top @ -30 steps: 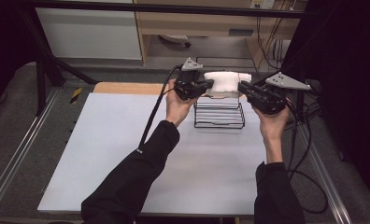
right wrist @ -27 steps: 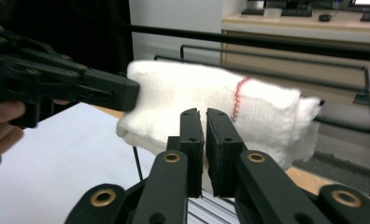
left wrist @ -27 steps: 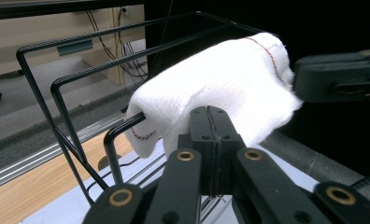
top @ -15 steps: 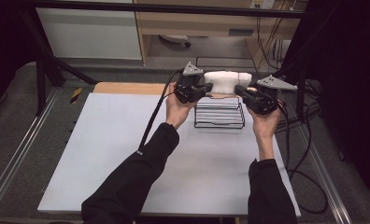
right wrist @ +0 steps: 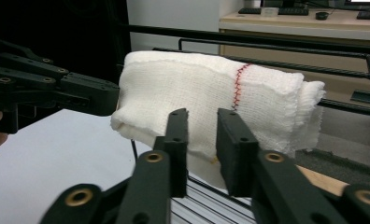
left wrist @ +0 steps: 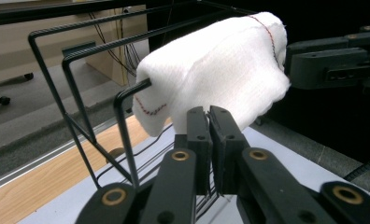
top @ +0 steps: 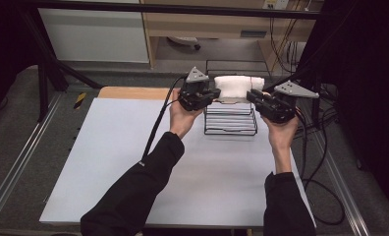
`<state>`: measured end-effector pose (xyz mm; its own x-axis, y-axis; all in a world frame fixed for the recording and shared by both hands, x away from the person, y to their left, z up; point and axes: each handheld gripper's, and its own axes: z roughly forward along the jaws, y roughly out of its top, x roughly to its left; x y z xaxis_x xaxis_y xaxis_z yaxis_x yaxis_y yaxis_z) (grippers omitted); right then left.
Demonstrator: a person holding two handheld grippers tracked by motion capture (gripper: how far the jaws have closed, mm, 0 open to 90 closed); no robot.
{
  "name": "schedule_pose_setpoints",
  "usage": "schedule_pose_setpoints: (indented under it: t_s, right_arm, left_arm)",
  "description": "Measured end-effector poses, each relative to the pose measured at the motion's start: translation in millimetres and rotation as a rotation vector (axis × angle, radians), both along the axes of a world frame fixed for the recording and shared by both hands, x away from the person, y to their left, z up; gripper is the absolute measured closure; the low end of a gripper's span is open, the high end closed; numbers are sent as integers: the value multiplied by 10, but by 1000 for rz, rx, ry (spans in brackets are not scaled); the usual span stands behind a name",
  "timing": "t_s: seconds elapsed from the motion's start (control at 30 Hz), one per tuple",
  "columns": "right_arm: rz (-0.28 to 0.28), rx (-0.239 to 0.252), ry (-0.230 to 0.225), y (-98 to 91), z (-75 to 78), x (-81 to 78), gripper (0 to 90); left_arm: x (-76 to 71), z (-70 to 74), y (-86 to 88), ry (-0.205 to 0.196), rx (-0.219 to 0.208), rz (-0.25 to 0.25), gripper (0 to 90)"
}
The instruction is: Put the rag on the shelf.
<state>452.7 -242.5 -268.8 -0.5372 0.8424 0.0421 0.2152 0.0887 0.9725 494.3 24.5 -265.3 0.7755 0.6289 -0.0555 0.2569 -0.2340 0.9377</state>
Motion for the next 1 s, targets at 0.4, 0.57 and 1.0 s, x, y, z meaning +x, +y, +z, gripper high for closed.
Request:
schedule_pose_setpoints:
  t_s: [0.4,0.57,1.0]
  right_arm:
    - [61,-2,47,129,-111,-184,319]
    - [77,-15,71,163,-244,-268,165]
    - [122,-24,167,143,-783,-435,16]
  left_arm:
    - [-286,-198,451,12,37,-15,520]
    - [-415,-411,746,32,84,-7,336]
    - [-721,-1014,1485,118,115,44,105]
